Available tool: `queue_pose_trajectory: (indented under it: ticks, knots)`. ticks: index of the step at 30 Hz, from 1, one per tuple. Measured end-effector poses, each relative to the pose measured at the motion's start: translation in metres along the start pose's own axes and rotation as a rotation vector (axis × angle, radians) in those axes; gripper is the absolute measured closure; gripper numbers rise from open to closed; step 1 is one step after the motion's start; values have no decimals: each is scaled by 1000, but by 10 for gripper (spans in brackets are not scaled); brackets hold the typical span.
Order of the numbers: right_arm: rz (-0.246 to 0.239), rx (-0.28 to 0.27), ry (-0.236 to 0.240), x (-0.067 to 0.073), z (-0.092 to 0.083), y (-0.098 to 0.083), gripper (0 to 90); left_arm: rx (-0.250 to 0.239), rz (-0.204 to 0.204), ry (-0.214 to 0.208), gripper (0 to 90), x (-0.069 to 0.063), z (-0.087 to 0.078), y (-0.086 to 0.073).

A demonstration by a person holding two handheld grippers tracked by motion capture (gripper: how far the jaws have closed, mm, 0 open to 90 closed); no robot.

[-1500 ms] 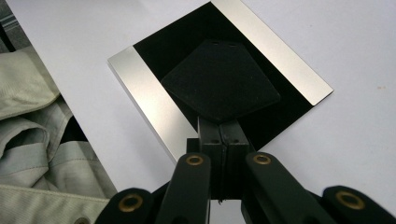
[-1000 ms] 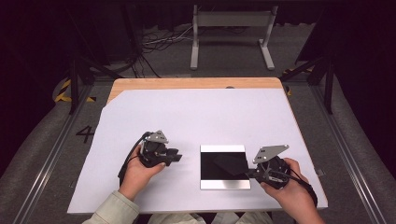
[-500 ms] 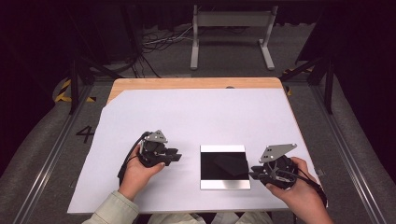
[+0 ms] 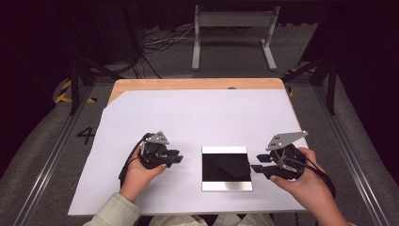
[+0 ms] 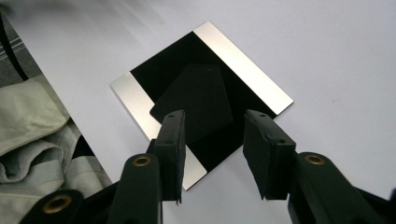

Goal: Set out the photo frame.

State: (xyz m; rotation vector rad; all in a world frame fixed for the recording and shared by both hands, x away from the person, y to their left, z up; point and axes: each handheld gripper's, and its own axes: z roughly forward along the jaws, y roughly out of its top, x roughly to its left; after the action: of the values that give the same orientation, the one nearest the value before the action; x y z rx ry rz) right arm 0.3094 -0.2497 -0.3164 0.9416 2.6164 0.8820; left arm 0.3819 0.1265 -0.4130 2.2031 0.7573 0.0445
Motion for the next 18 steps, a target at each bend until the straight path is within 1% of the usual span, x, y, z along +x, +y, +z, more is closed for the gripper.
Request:
queue_pose_trajectory:
  ticks: [2, 7, 8, 9, 11, 13, 15, 17, 18]
  knots:
    - [1, 9, 0, -1, 2, 6, 564, -5, -2, 1, 690, 0, 0, 0]
    - [12, 29, 28, -5, 10, 21, 527, -3, -2, 4, 690, 0, -2, -2]
    - [12, 29, 28, -5, 10, 21, 527, -3, -2, 4, 689, 0, -2, -2]
    - [26, 27, 38, -7, 14, 28, 512, -6, -3, 8, 688, 0, -3, -3]
    - [21, 36, 40, -9, 17, 32, 511, -3, 0, 11, 688, 1, -4, -4]
    - [22, 50, 36, -12, 22, 36, 509, -4, -10, 15, 687, 1, -5, -5]
    - [24, 59, 39, -13, 25, 38, 505, -3, -9, 14, 687, 1, -5, -6]
    - [25, 88, 42, -17, 35, 43, 502, -5, -15, 19, 687, 1, -7, -7]
    - [25, 88, 42, -17, 35, 43, 502, -5, -15, 19, 687, 1, -7, -7]
